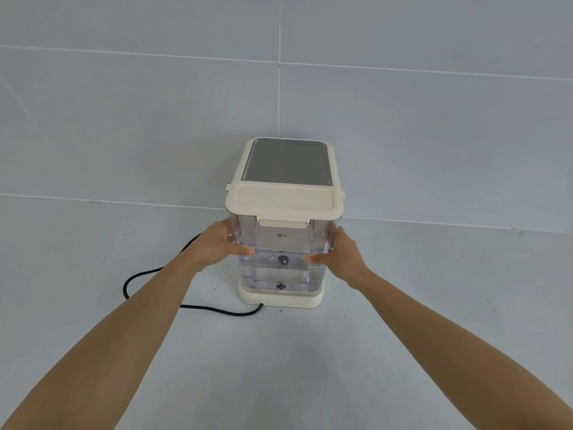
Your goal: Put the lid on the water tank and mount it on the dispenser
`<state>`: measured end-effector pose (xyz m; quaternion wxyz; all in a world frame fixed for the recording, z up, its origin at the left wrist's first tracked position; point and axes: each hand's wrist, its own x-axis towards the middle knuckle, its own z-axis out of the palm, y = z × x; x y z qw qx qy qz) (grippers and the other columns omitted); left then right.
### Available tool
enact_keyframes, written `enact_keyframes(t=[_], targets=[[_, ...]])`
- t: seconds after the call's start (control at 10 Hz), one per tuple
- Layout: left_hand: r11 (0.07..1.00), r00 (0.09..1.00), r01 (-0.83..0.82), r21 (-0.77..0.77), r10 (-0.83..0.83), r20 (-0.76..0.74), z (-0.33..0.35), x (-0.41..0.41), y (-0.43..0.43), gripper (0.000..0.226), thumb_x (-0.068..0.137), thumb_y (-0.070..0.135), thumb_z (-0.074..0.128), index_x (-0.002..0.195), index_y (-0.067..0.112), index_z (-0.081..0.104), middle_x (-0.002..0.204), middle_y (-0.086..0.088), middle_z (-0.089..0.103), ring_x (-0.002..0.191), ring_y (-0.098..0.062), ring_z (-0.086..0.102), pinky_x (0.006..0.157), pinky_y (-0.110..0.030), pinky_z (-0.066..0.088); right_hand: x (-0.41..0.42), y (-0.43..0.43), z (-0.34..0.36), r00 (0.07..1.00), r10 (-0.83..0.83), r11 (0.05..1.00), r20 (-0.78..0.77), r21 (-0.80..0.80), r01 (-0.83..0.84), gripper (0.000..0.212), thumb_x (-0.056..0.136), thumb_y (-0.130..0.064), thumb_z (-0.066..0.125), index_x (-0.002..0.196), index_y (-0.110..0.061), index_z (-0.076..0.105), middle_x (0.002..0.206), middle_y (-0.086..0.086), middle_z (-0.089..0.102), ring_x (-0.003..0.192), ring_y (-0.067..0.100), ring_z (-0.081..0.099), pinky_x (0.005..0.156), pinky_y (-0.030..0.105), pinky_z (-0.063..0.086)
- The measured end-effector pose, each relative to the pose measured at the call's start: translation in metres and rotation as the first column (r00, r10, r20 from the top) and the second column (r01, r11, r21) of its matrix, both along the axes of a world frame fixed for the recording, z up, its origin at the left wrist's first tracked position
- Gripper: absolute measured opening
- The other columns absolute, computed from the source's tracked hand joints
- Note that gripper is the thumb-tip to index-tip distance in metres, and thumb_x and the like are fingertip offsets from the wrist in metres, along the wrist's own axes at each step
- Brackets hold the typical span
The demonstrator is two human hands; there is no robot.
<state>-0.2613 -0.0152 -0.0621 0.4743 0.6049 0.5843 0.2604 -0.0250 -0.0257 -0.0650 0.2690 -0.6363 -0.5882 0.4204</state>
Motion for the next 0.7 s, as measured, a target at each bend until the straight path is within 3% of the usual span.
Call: enact_keyframes(t=[0.2,0.3,0.4,0.5,0.6,0.7], targets=[[0.999,1.000,0.000,-0.037,0.001,0.018,0.002,0.001,-0.004,0.062,0.076,0.007,0.068,0.128,0.024,0.040,0.118,0.008,0.055,0.120,-0.019,0.045,0.100,-0.030,0.034,0.001,-0.005,0.004,1.000,0.003,1.000,0.001,-0.021,-0.003,0.062,0.074,-0.012,0.071,0.125,-0.003,0.037,0.109,0.004,0.048,0.096,0.019,0.044,0.076,0.027,0.036],[0.997,1.000,0.018,-0.079,-0.018,0.006,0.004,0.001,-0.006,0.073,0.077,0.013,0.068,0.138,0.020,0.029,0.135,0.005,0.044,0.132,-0.020,0.037,0.106,-0.032,0.031,0.001,-0.006,0.007,0.999,0.023,0.999,0.031,-0.025,-0.022,0.064,0.074,-0.014,0.071,0.127,-0.002,0.036,0.113,0.006,0.049,0.099,0.021,0.045,0.077,0.027,0.036],[0.996,0.999,0.031,-0.083,-0.033,-0.025,0.013,0.007,-0.010,0.083,0.079,0.011,0.066,0.143,0.021,0.014,0.139,0.009,0.033,0.140,-0.017,0.023,0.103,-0.024,0.024,0.002,-0.007,0.013,0.995,0.048,0.999,0.092,-0.029,-0.046,0.072,0.073,-0.020,0.072,0.131,-0.003,0.033,0.134,0.011,0.048,0.118,0.028,0.047,0.085,0.029,0.039],[0.999,0.999,0.023,-0.042,-0.025,-0.048,0.019,0.011,-0.013,0.097,0.077,0.012,0.068,0.144,0.023,-0.001,0.154,0.005,0.013,0.142,-0.012,0.011,0.102,-0.021,0.018,0.007,-0.006,0.017,0.982,0.103,0.995,0.161,-0.015,-0.102,0.078,0.076,-0.028,0.070,0.136,-0.004,0.026,0.141,0.012,0.042,0.127,0.030,0.042,0.089,0.029,0.037],[1.000,0.998,0.013,-0.027,-0.015,-0.066,0.034,0.009,-0.024,0.101,0.075,0.019,0.071,0.143,0.028,-0.003,0.155,0.005,0.009,0.142,-0.012,0.010,0.104,-0.025,0.020,0.012,-0.012,0.033,0.969,0.154,0.986,0.191,0.029,-0.162,0.079,0.080,-0.033,0.063,0.140,-0.010,0.017,0.143,0.008,0.039,0.127,0.029,0.042,0.087,0.027,0.034],[0.998,0.990,-0.056,0.029,0.059,-0.127,0.053,0.007,-0.038,0.100,0.079,0.032,0.065,0.143,0.026,-0.012,0.157,0.006,-0.001,0.144,-0.016,0.008,0.113,-0.034,0.018,0.019,-0.016,0.047,0.966,0.174,0.962,0.190,0.178,-0.209,0.077,0.085,-0.037,0.054,0.144,-0.014,0.009,0.151,0.006,0.027,0.137,0.026,0.030,0.099,0.027,0.029]])
